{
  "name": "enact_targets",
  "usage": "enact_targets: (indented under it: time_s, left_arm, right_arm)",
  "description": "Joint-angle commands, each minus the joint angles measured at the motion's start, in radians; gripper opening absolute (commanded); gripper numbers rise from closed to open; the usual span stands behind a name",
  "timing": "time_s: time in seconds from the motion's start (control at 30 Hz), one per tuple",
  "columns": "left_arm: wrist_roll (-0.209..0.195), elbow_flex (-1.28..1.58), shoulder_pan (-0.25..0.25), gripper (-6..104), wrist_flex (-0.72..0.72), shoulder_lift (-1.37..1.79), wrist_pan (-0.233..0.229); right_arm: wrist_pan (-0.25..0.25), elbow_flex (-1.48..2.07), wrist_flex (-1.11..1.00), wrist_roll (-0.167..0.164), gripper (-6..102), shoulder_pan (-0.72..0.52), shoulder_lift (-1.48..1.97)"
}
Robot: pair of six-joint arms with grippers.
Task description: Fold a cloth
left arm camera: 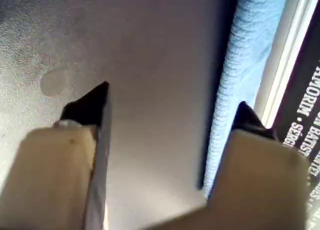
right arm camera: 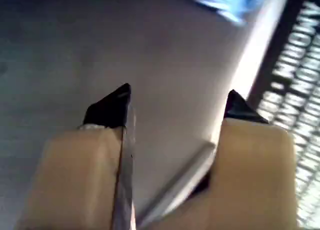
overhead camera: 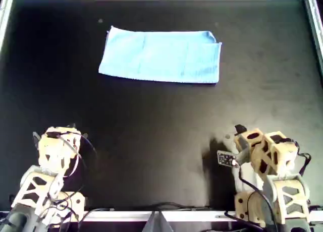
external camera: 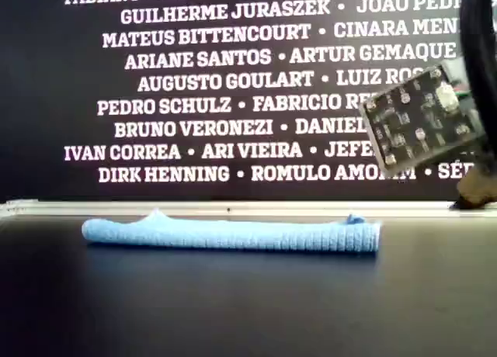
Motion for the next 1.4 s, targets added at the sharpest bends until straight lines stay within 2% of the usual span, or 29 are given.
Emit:
enact_targets:
  time_s: [0.0, 0.1, 0.23, 0.37, 0.5, 0.57, 0.73, 0.77, 0.87, 0.93, 1.0, 1.37]
  left_arm:
    - [-0.005, -0.074, 0.003, 84, -0.058, -0.008, 0.009]
    - [-0.002, -0.143, 0.005, 84, -0.107, -0.117, 0.009]
    - [-0.005, -0.356, 0.005, 85, -0.195, -0.503, 0.009]
    - [-0.005, -0.635, 0.003, 86, -0.241, -0.934, 0.009]
    - [-0.005, -0.870, 0.002, 86, -0.241, -1.184, 0.009]
    - [-0.005, -0.969, 0.002, 86, -0.241, -1.259, 0.009]
    - [-0.005, -1.161, 0.002, 86, -0.241, -1.385, 0.009]
    - [-0.003, -1.189, 0.002, 86, -0.241, -1.410, 0.009]
    - [-0.003, -1.273, 0.002, 86, -0.241, -1.486, 0.009]
    - [-0.003, -1.331, 0.002, 86, -0.241, -1.539, 0.009]
    - [-0.002, -1.387, 0.002, 86, -0.241, -1.591, 0.009]
    - [0.011, -1.598, -0.006, 86, -0.241, -1.772, 0.008]
  right_arm:
    - [0.003, 0.003, -0.212, 0.005, 74, 0.002, 0.015]
    - [-0.002, 0.000, -0.339, 0.006, 74, 0.003, -0.037]
    - [-0.003, -0.020, -0.456, 0.006, 74, 0.005, -0.184]
    - [0.003, -0.083, -0.580, 0.006, 74, 0.005, -0.426]
    - [-0.012, -0.284, -0.670, 0.008, 74, 0.005, -0.782]
    - [-0.014, -0.445, -0.673, 0.034, 74, 0.017, -1.023]
    - [-0.014, -0.830, -0.673, 0.176, 74, 0.104, -1.571]
    - [-0.012, -0.890, -0.673, 0.196, 74, 0.127, -1.637]
    - [-0.012, -1.009, -0.673, 0.218, 74, 0.150, -1.700]
    - [-0.012, -1.052, -0.673, 0.218, 74, 0.146, -1.712]
    - [0.003, -1.075, -0.673, 0.204, 73, 0.149, -1.718]
    - [0.005, -1.367, -0.641, 0.207, 73, 0.143, -1.933]
